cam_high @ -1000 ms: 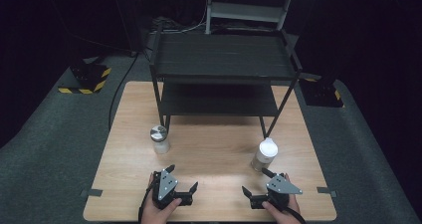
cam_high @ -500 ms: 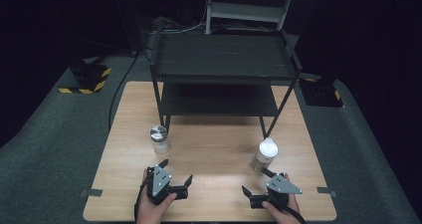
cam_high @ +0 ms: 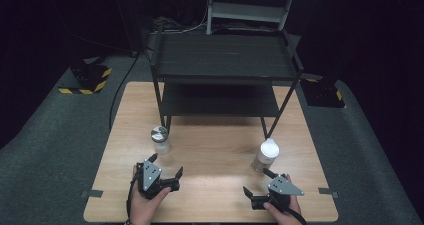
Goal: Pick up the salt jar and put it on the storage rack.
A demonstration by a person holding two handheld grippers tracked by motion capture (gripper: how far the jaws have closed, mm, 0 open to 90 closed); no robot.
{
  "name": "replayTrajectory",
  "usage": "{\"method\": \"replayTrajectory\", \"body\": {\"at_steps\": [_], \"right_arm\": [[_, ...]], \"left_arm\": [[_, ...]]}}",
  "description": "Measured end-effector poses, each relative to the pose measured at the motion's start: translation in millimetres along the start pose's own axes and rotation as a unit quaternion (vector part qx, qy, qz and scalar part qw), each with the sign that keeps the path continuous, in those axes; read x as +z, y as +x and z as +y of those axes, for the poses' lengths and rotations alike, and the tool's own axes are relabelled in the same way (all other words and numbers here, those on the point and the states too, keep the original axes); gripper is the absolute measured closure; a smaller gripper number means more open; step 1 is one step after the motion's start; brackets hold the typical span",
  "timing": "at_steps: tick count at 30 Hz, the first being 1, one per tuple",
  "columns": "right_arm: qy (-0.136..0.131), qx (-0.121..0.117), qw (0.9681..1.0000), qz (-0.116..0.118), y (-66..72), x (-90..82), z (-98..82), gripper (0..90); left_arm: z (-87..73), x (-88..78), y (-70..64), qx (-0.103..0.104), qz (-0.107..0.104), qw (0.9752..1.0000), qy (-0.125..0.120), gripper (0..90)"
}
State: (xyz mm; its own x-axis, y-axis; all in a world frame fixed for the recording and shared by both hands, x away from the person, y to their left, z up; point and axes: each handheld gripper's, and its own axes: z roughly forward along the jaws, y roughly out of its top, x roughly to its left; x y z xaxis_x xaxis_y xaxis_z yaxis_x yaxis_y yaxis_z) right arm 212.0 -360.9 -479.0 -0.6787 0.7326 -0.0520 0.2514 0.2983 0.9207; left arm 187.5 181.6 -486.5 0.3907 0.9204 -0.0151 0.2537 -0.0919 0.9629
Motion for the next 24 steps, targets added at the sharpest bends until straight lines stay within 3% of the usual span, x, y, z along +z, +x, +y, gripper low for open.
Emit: {"method": "replayTrajectory", "body": {"at_steps": [13,24], "right_arm": [[-0.001,0.002,1.0000,-0.001,0.1,-0.2,-0.5,0.4],[-0.003,0.003,1.0000,-0.002,0.5,-0.4,-1.0,0.4]], "left_arm": [[14.3,14.2,7.4,0.003,0.039,0.9992,0.001,0.4],[11.4,28.7,26.8,-0.024,0.053,0.9983,-0.006,0.4]]}}
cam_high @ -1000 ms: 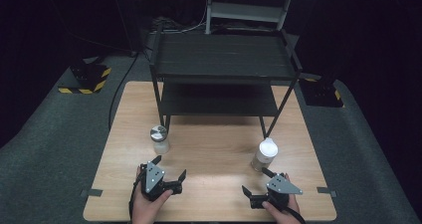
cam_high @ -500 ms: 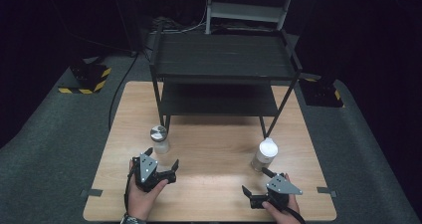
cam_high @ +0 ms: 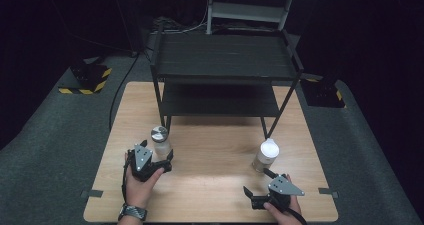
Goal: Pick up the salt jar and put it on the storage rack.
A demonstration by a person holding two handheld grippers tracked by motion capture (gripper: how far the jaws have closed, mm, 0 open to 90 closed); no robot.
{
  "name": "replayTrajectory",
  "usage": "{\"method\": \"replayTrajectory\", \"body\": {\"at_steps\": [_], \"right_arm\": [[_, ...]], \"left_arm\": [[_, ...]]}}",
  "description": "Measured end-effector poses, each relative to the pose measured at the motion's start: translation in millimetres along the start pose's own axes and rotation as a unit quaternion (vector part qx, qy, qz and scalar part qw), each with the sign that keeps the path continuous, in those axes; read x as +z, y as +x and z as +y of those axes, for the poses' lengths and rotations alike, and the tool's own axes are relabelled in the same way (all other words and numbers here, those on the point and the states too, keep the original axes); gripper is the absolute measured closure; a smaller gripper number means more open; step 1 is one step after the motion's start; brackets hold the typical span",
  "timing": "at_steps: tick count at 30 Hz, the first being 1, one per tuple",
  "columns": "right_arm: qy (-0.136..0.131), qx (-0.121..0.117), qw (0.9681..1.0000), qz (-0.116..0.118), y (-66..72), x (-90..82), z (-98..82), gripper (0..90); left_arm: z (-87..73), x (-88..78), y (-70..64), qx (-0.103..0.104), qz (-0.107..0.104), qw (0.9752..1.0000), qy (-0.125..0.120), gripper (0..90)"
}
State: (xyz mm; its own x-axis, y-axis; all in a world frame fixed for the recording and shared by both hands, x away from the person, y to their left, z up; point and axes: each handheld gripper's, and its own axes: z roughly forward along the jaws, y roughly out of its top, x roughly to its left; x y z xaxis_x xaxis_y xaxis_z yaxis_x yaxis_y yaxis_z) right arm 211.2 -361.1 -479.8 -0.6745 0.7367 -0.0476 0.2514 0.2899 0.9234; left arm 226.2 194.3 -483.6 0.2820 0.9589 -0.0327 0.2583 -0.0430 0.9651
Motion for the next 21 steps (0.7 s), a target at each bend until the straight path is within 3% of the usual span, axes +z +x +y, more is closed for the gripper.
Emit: {"method": "replayTrajectory", "body": {"at_steps": [5,11,21], "right_arm": [[0.002,-0.003,1.0000,0.000,0.4,0.5,0.7,0.4],[0.001,0.000,1.0000,0.000,-0.2,0.3,0.4,0.4],[0.000,-0.001,1.0000,0.001,0.0,0.0,0.1,0.4]], "left_arm": [[2.4,5.9,0.5,0.001,0.001,1.0000,-0.002,0.4],[7.7,15.3,-2.0,0.016,0.003,0.9999,-0.003,0.4],[7.9,25.5,-1.5,-0.001,0.017,0.9998,-0.008,0.6]]}}
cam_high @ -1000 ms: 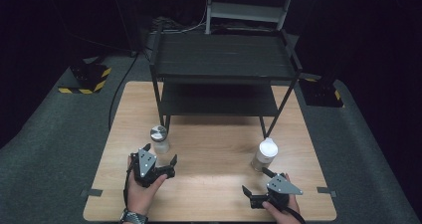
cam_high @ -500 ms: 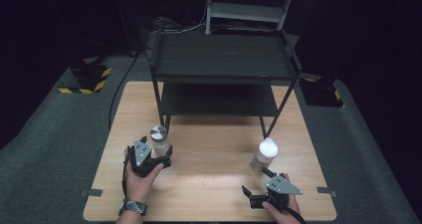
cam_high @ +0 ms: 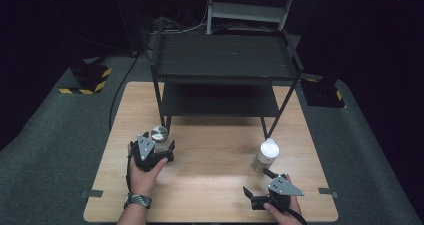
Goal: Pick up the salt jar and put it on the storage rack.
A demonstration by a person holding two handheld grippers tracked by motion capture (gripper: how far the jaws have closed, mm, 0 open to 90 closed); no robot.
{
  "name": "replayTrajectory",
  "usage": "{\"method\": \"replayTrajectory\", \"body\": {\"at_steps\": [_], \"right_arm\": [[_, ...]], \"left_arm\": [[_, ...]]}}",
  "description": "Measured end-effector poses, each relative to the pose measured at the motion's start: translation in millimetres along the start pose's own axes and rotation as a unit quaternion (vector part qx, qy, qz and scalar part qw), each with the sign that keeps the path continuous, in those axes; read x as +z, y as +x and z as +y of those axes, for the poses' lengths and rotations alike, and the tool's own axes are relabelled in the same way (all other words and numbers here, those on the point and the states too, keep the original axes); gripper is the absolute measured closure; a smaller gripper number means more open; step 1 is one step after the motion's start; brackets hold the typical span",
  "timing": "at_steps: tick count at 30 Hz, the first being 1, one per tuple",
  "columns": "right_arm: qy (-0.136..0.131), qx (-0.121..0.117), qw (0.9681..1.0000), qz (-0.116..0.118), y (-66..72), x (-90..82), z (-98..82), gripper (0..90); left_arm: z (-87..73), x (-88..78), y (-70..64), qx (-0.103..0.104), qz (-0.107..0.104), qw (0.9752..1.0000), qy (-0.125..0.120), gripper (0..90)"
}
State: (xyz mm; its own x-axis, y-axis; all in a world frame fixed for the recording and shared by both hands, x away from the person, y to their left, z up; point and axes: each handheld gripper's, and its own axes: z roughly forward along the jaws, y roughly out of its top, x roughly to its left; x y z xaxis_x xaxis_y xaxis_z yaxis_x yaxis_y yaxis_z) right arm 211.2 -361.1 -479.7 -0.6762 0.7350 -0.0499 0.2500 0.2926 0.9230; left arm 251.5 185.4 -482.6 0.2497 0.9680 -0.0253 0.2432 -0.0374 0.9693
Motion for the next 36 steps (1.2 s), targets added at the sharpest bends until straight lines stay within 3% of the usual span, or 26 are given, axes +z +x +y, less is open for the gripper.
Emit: {"method": "replayTrajectory", "body": {"at_steps": [11,16,22,27,36], "right_arm": [[0.001,0.004,1.0000,0.000,-0.8,0.4,0.3,0.4],[0.000,0.004,1.0000,0.001,-0.8,0.2,0.1,0.4],[-0.001,0.009,1.0000,0.002,-2.8,0.2,-0.4,0.4],[-0.001,0.007,1.0000,0.003,-2.6,0.4,-0.3,0.4],[-0.003,0.006,1.0000,0.002,-1.8,0.2,-0.7,0.4]], "left_arm": [[2.3,8.9,2.2,-0.007,0.007,0.9999,0.000,6.0],[3.5,10.9,4.8,-0.006,0.010,0.9999,0.002,18.0],[0.9,14.7,5.3,-0.004,0.010,0.9999,0.007,21.8],[-2.4,15.2,2.4,0.001,0.012,0.9999,0.002,26.6],[-8.4,9.5,-1.2,-0.009,0.020,0.9997,-0.013,33.6]]}}
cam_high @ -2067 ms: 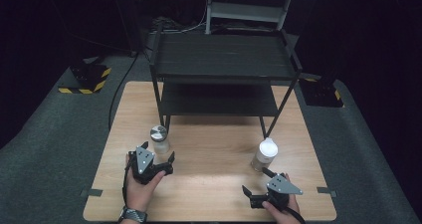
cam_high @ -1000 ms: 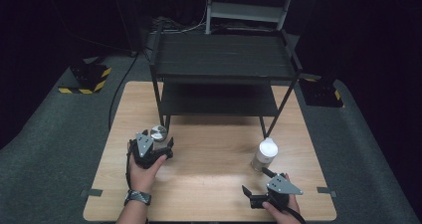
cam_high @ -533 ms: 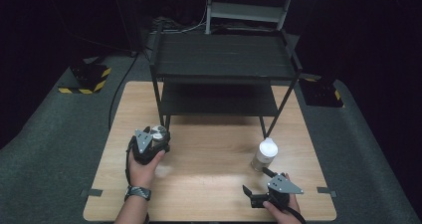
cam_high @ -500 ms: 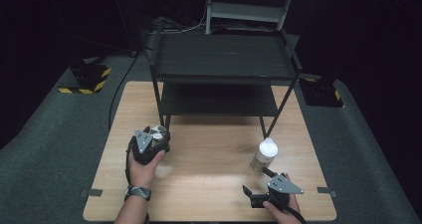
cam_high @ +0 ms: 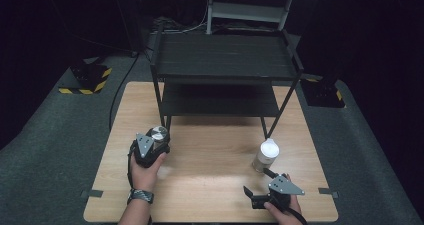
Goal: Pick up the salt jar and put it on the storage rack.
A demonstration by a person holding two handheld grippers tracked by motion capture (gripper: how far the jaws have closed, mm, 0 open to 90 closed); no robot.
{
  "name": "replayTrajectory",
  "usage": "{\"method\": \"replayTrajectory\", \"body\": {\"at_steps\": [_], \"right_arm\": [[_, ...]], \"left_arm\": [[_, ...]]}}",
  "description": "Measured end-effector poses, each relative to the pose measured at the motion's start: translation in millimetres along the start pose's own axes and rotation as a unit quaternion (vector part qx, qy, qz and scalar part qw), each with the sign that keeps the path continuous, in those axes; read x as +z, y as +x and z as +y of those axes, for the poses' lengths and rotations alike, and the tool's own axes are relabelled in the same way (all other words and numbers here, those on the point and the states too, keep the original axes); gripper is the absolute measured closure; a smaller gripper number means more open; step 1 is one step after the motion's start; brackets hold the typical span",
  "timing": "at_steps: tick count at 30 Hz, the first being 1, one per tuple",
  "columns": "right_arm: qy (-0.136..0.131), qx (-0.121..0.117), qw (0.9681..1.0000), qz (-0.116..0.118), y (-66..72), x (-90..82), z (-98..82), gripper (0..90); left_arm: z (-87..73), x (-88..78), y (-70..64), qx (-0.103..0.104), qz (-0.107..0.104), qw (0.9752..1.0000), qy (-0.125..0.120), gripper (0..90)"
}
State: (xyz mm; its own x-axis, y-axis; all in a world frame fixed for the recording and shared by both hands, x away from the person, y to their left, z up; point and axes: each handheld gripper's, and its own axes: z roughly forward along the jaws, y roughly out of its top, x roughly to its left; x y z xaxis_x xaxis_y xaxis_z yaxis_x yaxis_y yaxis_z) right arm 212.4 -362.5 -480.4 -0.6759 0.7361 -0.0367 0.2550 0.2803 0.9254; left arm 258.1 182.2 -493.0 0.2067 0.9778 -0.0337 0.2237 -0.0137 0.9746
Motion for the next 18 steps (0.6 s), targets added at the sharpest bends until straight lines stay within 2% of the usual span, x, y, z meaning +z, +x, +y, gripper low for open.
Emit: {"method": "replayTrajectory", "body": {"at_steps": [6,8,9,15,18], "right_arm": [[-0.001,0.003,1.0000,-0.002,-0.1,-0.1,-0.5,0.4],[-0.002,0.004,1.0000,-0.001,-0.4,-0.2,-0.6,0.4],[-0.002,0.006,1.0000,-0.001,-0.7,-0.3,-0.8,0.4],[-0.002,0.000,1.0000,0.000,-0.3,-0.1,-0.6,0.4],[-0.002,0.000,1.0000,-0.001,0.4,-0.3,-0.6,0.5]], "left_arm": [[1.6,-0.3,1.2,0.001,-0.003,1.0000,0.001,34.7],[4.5,-0.5,4.7,0.003,-0.013,0.9999,0.006,34.7],[9.4,-0.5,8.4,0.004,-0.028,0.9995,0.015,34.9],[10.4,-2.8,6.1,0.010,-0.031,0.9993,0.017,35.0],[10.3,-6.8,4.5,0.013,-0.034,0.9993,0.010,34.9]]}}
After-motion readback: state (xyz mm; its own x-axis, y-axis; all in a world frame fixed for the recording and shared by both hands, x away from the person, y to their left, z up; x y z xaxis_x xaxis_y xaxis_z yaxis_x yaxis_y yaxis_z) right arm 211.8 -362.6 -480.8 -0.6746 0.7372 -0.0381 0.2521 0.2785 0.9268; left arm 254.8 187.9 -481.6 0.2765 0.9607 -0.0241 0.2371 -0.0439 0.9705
